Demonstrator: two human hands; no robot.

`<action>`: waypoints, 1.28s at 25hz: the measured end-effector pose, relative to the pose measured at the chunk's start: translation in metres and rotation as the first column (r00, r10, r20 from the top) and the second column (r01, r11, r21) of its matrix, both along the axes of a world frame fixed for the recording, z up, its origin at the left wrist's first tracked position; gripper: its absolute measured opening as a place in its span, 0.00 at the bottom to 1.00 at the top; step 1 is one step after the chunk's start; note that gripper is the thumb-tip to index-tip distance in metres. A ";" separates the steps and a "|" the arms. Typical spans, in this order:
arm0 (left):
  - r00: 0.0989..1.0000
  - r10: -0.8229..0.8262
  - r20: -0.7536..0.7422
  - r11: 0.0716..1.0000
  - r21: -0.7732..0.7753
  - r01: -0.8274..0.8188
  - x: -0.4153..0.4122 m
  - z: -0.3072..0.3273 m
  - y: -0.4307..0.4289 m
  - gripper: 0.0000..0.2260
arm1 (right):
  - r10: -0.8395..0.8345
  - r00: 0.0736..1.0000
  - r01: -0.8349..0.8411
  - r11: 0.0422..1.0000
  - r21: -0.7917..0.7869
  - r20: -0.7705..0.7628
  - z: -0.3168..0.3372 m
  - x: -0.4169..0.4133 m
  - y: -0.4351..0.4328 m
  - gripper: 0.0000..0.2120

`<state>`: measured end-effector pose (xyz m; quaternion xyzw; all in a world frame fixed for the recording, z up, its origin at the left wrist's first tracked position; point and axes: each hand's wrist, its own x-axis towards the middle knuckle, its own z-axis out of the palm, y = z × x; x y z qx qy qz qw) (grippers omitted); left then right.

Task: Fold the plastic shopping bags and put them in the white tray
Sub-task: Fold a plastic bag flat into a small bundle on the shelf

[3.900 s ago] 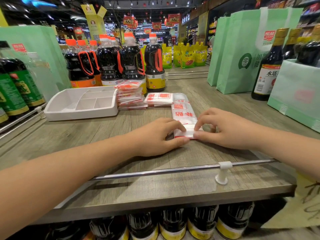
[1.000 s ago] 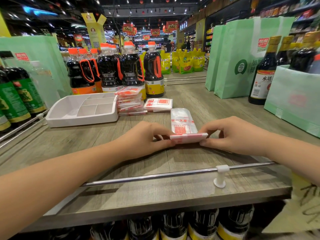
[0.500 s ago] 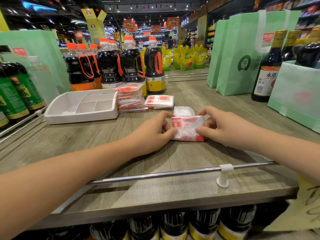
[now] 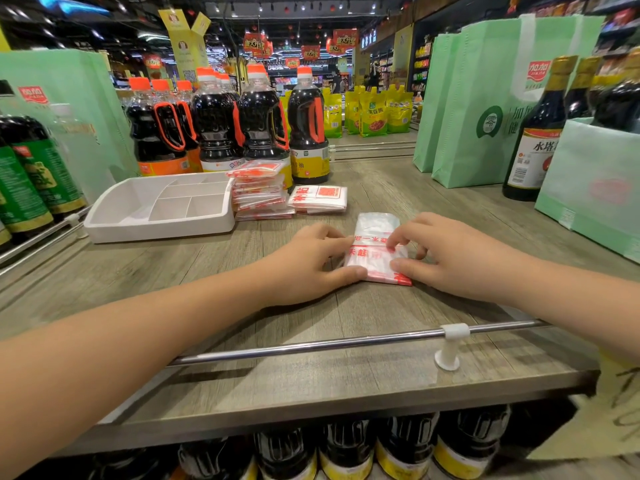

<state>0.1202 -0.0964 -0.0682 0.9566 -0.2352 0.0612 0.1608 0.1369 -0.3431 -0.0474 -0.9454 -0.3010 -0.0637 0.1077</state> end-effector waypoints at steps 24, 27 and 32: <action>0.988 -0.149 -0.047 0.961 -0.240 0.134 -0.014 0.008 0.013 0.12 | 0.197 0.957 -0.138 0.955 0.264 -0.211 0.005 -0.014 -0.015 0.05; 0.990 -0.135 -0.046 0.961 -0.248 0.119 -0.011 0.007 0.011 0.10 | 0.184 0.962 -0.129 0.957 0.259 -0.203 0.005 -0.010 -0.014 0.05; 0.984 -0.083 -0.156 0.907 -0.420 0.010 -0.009 0.005 0.011 0.09 | 0.117 0.978 -0.065 0.959 0.276 -0.175 0.004 -0.009 -0.008 0.09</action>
